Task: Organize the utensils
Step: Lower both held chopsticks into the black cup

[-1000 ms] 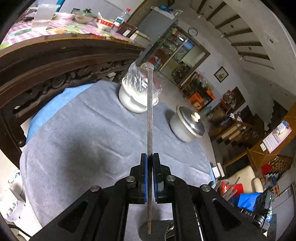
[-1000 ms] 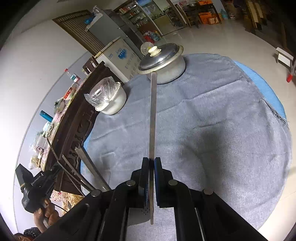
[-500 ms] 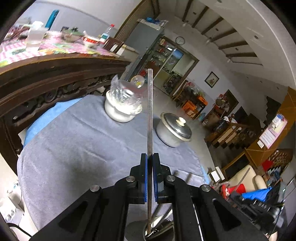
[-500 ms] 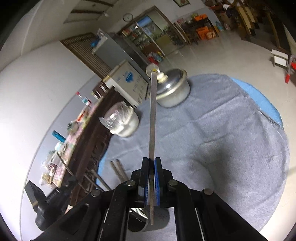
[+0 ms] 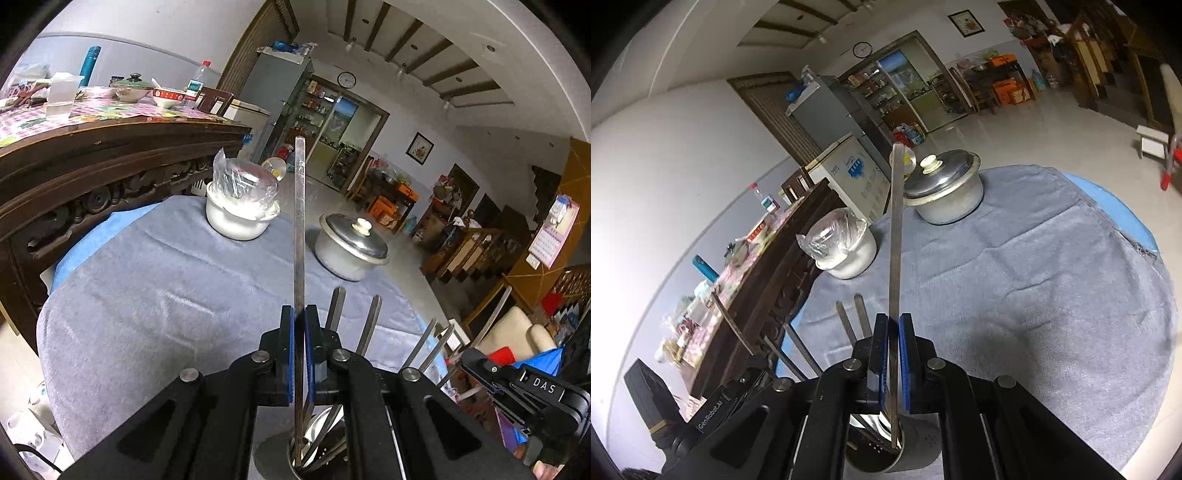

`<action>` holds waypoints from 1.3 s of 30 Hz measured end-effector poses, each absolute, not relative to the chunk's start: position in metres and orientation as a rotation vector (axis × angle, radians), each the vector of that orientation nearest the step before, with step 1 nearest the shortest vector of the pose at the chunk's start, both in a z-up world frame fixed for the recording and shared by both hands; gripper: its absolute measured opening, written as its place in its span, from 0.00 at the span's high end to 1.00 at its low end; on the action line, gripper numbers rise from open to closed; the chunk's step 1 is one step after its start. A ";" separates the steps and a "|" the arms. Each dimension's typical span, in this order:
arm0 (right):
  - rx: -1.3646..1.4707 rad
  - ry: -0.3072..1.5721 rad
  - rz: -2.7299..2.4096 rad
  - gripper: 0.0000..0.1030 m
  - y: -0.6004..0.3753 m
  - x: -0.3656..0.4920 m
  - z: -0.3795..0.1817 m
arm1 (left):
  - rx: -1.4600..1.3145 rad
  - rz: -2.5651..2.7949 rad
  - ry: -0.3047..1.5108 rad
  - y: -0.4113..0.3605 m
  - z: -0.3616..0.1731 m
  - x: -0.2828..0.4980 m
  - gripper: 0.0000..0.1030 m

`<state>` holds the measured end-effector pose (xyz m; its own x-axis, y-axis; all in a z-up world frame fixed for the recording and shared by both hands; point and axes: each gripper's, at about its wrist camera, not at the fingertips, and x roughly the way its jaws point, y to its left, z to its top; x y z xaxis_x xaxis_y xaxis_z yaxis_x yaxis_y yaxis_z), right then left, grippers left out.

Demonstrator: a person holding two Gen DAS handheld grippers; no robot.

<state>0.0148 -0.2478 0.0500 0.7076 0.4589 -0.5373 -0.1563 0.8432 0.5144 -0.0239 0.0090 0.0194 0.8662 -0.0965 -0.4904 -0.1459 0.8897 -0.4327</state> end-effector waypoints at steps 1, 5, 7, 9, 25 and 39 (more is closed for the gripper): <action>0.450 0.710 0.359 0.94 -0.245 0.014 0.048 | -0.472 0.028 0.529 0.008 0.018 -0.024 0.95; 0.422 0.712 0.361 0.93 -0.237 0.009 0.045 | -0.453 0.031 0.538 0.006 0.015 -0.025 0.95; 0.405 0.716 0.362 0.93 -0.234 0.008 0.043 | -0.447 0.031 0.544 0.003 0.014 -0.025 0.95; 0.388 0.717 0.359 0.93 -0.230 0.006 0.040 | -0.442 0.031 0.549 0.002 0.012 -0.025 0.95; 0.327 0.731 0.355 0.93 -0.217 -0.005 0.033 | -0.401 0.012 0.566 -0.007 0.008 -0.029 0.95; 0.289 0.724 0.368 0.93 -0.212 -0.015 0.032 | -0.329 -0.014 0.557 -0.014 0.006 -0.045 0.94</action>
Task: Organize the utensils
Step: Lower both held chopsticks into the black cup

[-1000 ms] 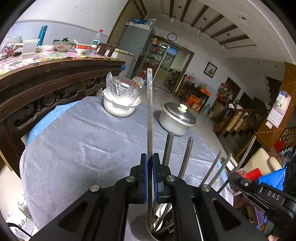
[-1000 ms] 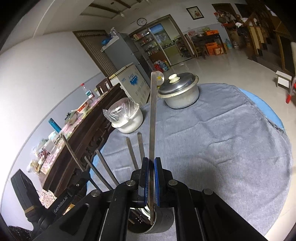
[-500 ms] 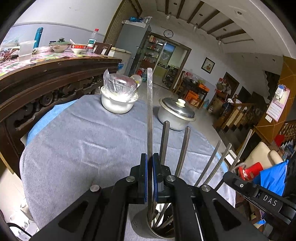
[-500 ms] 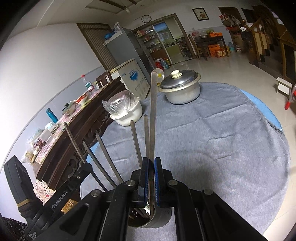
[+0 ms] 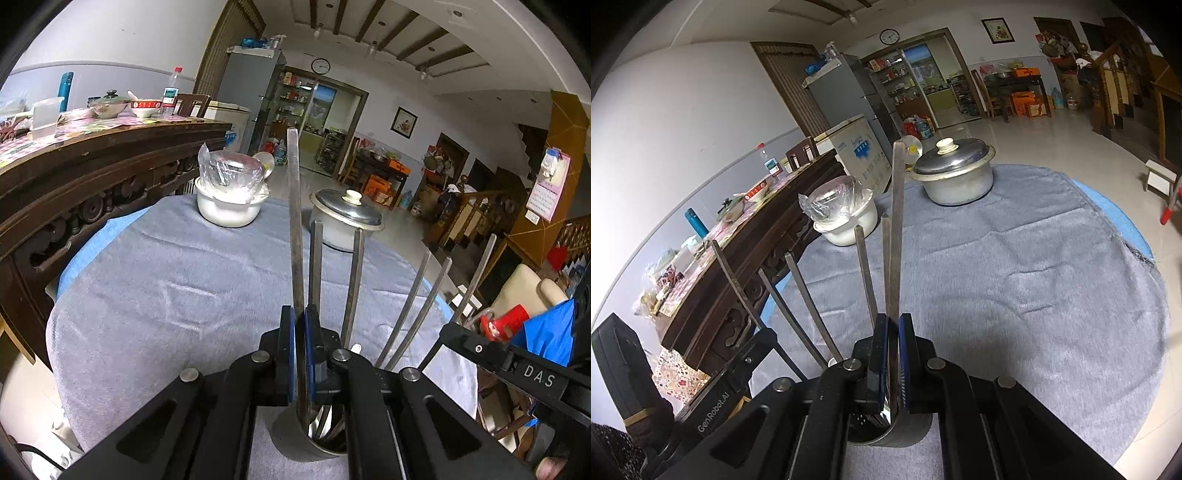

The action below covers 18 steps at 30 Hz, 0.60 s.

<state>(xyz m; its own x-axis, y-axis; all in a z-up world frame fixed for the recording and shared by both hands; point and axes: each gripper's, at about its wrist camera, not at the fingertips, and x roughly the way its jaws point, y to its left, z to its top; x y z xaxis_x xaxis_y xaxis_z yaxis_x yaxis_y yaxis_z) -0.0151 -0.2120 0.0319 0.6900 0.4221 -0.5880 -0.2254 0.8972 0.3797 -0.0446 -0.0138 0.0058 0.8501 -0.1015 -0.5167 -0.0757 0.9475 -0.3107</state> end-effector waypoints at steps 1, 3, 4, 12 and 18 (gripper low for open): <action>0.282 0.723 0.369 0.93 -0.211 -0.016 0.032 | -0.324 -0.018 0.557 -0.014 0.006 -0.046 0.94; 0.268 0.722 0.372 0.93 -0.210 -0.018 0.031 | -0.312 -0.026 0.559 -0.016 0.006 -0.048 0.94; 0.264 0.722 0.375 0.93 -0.209 -0.019 0.031 | -0.307 -0.030 0.560 -0.017 0.006 -0.049 0.94; 0.227 0.739 0.395 0.93 -0.202 -0.027 0.025 | -0.264 -0.076 0.595 -0.022 0.002 -0.057 0.94; 0.197 0.753 0.409 0.93 -0.197 -0.034 0.019 | -0.253 -0.116 0.631 -0.023 0.000 -0.062 0.94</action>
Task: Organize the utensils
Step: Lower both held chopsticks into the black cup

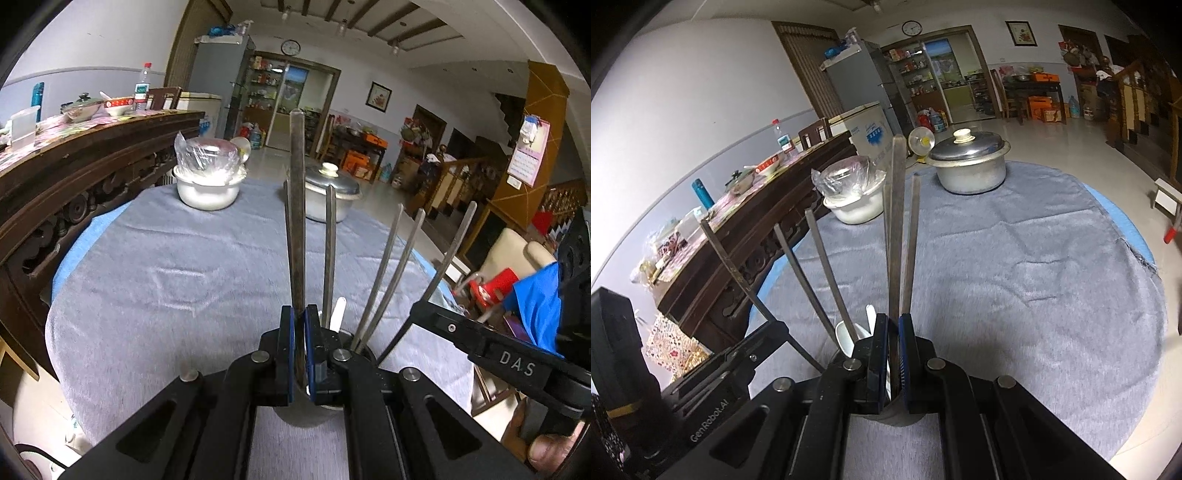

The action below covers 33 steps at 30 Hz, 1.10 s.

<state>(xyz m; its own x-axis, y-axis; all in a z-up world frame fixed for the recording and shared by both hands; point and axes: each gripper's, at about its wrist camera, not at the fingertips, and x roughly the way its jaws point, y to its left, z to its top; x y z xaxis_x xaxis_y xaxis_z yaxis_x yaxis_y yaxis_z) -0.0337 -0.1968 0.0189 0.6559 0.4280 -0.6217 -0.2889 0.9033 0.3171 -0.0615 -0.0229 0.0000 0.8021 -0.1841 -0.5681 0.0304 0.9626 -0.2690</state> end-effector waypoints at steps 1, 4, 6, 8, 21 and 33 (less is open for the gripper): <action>0.194 0.756 0.411 0.93 -0.196 -0.034 0.018 | -0.252 -0.119 0.636 -0.023 -0.001 -0.062 0.94; 0.190 0.764 0.413 0.93 -0.195 -0.036 0.015 | -0.256 -0.131 0.656 -0.023 -0.004 -0.062 0.94; 0.190 0.768 0.414 0.93 -0.195 -0.037 0.014 | -0.254 -0.134 0.662 -0.023 -0.005 -0.063 0.94; 0.192 0.770 0.417 0.93 -0.195 -0.039 0.014 | -0.255 -0.140 0.667 -0.023 -0.005 -0.064 0.94; 0.203 0.805 0.409 0.93 -0.198 -0.031 0.003 | -0.251 -0.153 0.741 -0.028 -0.018 -0.054 0.95; 0.210 0.821 0.413 0.93 -0.196 -0.024 0.000 | -0.267 -0.152 0.766 -0.025 -0.020 -0.048 0.95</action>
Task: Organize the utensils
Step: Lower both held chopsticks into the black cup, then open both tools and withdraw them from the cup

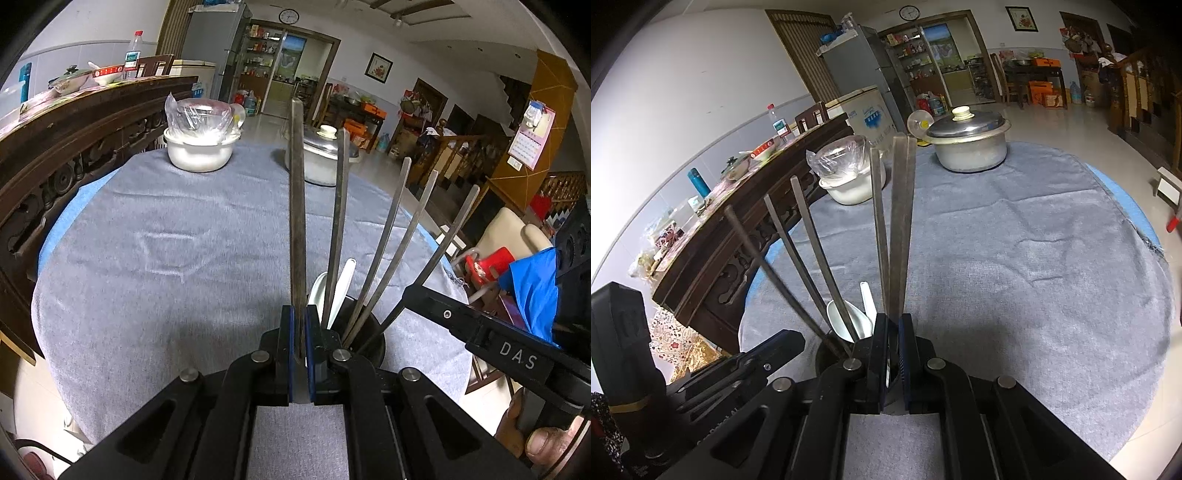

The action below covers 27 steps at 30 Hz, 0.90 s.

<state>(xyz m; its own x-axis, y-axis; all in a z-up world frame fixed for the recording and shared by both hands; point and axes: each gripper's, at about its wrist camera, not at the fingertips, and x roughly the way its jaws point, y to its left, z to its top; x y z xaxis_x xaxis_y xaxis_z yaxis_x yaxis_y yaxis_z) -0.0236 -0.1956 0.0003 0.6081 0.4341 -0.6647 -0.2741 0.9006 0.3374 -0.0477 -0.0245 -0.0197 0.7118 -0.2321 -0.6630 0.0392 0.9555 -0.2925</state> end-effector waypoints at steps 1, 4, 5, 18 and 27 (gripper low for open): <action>0.211 0.825 0.412 0.93 -0.195 -0.023 0.000 | -0.269 -0.150 0.770 -0.024 -0.020 -0.047 0.95; 0.216 0.844 0.411 0.92 -0.195 -0.021 -0.003 | -0.283 -0.145 0.773 -0.021 -0.020 -0.047 0.95; 0.218 0.848 0.412 0.92 -0.195 -0.021 -0.004 | -0.285 -0.140 0.770 -0.020 -0.019 -0.047 0.95; 0.231 0.849 0.384 0.63 -0.203 -0.025 -0.003 | -0.313 -0.087 0.757 -0.008 -0.014 -0.048 0.49; 0.184 0.790 0.329 0.21 -0.211 -0.042 0.015 | -0.259 -0.004 0.759 0.001 -0.006 -0.046 0.24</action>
